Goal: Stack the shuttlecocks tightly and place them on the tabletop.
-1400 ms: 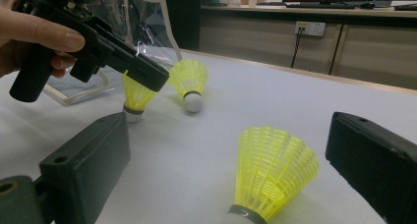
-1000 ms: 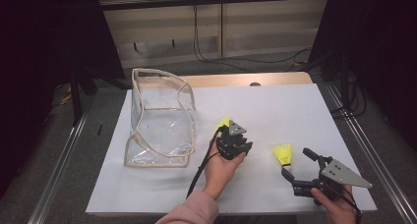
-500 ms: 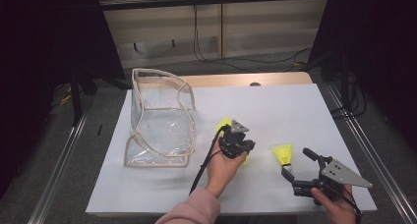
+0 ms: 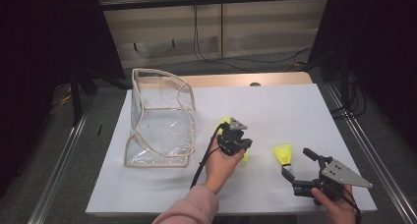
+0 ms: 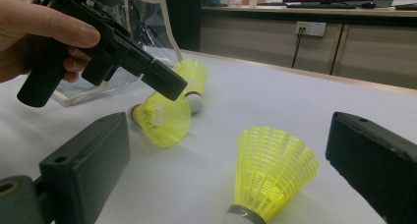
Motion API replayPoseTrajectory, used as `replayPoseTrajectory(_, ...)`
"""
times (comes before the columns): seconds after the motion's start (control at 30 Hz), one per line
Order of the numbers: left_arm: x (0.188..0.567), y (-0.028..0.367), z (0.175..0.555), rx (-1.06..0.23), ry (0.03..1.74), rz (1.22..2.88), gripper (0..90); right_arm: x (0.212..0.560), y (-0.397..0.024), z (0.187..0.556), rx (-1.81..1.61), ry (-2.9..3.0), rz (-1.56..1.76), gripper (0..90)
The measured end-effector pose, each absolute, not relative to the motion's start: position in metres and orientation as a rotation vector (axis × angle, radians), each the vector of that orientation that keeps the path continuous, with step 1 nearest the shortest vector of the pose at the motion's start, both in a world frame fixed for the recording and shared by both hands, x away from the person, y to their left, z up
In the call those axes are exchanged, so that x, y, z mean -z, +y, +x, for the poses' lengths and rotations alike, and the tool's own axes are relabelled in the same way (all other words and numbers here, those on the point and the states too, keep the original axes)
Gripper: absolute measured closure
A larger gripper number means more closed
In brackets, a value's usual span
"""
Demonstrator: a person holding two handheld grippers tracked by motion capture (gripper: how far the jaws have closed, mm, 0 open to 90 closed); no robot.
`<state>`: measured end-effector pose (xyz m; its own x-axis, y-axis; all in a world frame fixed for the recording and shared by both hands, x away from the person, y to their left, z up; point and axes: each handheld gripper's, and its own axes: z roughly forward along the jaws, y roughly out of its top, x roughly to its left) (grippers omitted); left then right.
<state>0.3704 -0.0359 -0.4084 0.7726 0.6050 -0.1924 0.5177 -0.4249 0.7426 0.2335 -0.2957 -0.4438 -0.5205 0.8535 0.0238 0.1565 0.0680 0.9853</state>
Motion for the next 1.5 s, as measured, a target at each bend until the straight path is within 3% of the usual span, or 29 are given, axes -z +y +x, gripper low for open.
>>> replayPoseTrajectory(1.5,0.406,-0.019,0.378,-0.146,0.846,2.122,89.2,0.444,-0.295,0.233,-1.503,1.753,1.003,2.9)
